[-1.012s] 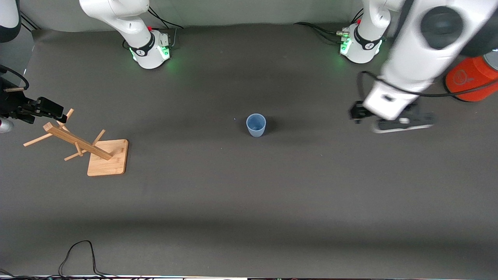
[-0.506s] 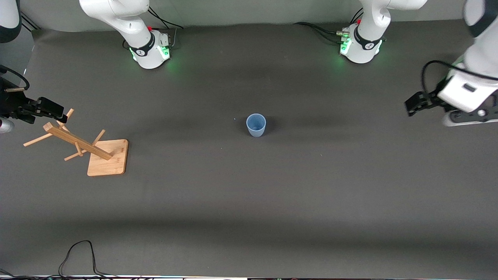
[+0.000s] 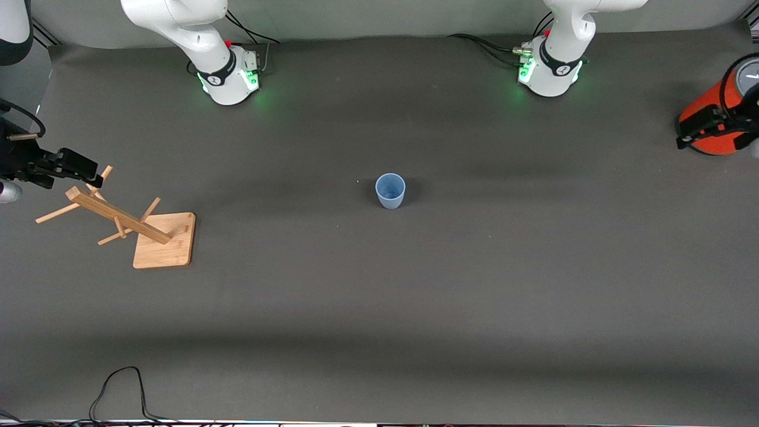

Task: Rotate and upright cup with both arms

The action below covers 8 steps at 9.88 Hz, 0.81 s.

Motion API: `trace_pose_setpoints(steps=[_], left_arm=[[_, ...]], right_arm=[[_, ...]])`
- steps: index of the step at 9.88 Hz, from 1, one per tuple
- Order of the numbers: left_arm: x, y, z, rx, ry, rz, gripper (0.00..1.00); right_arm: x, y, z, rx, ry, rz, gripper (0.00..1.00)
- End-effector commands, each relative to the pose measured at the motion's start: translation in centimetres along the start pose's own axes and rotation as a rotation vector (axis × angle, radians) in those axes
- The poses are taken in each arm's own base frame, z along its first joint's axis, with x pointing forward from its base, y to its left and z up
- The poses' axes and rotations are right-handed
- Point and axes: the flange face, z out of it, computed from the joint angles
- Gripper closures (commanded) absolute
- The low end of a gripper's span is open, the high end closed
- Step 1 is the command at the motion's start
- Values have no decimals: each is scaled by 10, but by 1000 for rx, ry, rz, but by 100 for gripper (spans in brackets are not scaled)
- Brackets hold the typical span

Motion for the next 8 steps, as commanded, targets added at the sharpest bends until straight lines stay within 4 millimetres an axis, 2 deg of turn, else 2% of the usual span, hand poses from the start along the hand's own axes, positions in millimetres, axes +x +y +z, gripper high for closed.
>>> trace_pose_setpoints(steps=[1,8], left_arm=[[-2,18,1,-4,1,38,0],[5,34,3,0,1,75,0]], right_arm=[[-4,0,-2,13,5,-15,0],[-4,0,-2,13,3,-24,0]])
